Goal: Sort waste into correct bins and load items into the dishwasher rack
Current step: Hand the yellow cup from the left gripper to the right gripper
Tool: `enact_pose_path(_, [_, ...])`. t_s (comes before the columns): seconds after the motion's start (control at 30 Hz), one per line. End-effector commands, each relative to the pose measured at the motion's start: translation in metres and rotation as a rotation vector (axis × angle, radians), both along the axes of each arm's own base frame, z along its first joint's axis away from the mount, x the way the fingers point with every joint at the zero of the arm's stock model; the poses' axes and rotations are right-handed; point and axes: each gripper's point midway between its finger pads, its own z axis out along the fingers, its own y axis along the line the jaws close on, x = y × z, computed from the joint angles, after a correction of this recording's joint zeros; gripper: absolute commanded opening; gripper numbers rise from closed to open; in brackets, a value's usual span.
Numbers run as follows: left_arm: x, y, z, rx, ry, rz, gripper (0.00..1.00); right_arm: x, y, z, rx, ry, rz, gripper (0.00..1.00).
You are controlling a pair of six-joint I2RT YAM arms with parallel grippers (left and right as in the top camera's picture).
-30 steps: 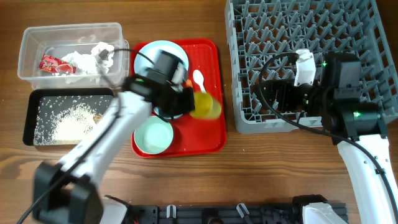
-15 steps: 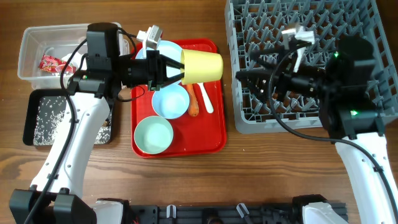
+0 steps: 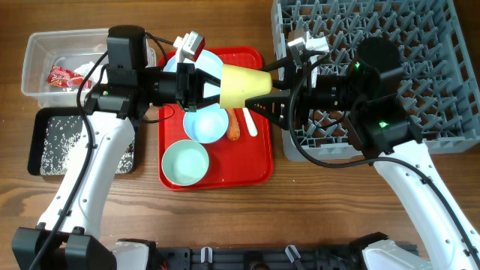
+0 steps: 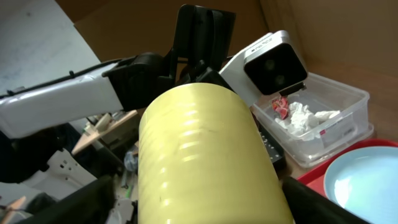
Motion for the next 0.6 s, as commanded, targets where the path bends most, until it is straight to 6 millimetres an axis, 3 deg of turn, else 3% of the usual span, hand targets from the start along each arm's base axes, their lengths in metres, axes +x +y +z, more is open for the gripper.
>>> enact_pose_path(0.0, [-0.006, 0.000, 0.010, -0.022, -0.026, -0.028, 0.04, -0.007, 0.003, 0.005, 0.012, 0.006, 0.046, 0.79])
enact_pose_path(0.2, [-0.006, 0.000, 0.010, -0.022, -0.019, -0.028, 0.04, -0.003, 0.004, -0.005, -0.003, 0.040, 0.050, 0.77])
enact_pose_path(0.33, [-0.006, 0.000, 0.010, -0.022, -0.019, -0.028, 0.04, -0.003, 0.005, -0.012, -0.012, 0.048, 0.063, 0.59])
enact_pose_path(0.47, [-0.006, 0.000, 0.010, -0.022, -0.019, -0.027, 0.04, -0.002, 0.006, -0.010, -0.007, 0.032, 0.063, 0.51])
enact_pose_path(0.5, [-0.006, 0.000, 0.010, -0.022, -0.020, -0.027, 0.07, -0.002, 0.006, -0.009, -0.006, 0.029, 0.063, 0.49])
enact_pose_path(0.53, [-0.006, 0.000, 0.010, -0.022, -0.019, -0.027, 0.20, -0.002, 0.006, -0.009, -0.006, 0.026, 0.063, 0.49])
enact_pose_path(0.57, [-0.006, 0.000, 0.010, -0.022, -0.020, -0.027, 0.26, -0.002, 0.006, -0.009, -0.005, 0.026, 0.063, 0.48])
